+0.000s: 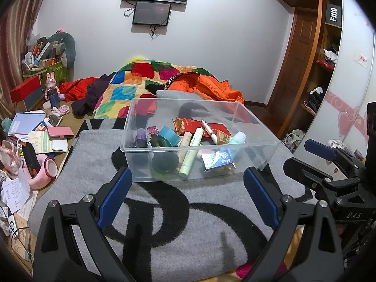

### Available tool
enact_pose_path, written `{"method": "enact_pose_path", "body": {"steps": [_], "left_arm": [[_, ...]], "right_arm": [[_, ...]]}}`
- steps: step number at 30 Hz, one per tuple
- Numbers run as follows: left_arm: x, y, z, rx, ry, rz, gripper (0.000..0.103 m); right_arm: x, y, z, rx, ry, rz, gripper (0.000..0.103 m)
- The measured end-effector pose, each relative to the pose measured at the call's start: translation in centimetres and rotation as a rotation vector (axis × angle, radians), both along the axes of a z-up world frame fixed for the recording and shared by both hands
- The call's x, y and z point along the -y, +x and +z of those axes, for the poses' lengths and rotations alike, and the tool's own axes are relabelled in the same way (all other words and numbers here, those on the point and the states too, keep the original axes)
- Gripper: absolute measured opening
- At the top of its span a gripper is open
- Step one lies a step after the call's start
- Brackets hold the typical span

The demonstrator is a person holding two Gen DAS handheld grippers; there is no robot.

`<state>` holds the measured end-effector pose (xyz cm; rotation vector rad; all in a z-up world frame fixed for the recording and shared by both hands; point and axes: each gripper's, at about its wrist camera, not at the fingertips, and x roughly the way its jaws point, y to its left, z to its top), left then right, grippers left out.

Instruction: Organize objects

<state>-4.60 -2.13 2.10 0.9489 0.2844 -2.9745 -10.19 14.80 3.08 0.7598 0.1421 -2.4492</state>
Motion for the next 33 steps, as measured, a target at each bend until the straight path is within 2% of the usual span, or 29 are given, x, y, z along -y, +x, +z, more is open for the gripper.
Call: {"method": "enact_pose_path", "body": {"steps": [26,33], "left_arm": [[-0.17,0.12,-0.20,0.005,-0.001,-0.020,0.097],[-0.70,0.31,0.01,-0.007,-0.029,-0.025,0.097]], "right_arm": [[0.06,0.36,-0.29,0.013,-0.011,-0.005,0.099],[-0.14,0.35,-0.56,0.022,-0.018,-0.006,0.099]]}}
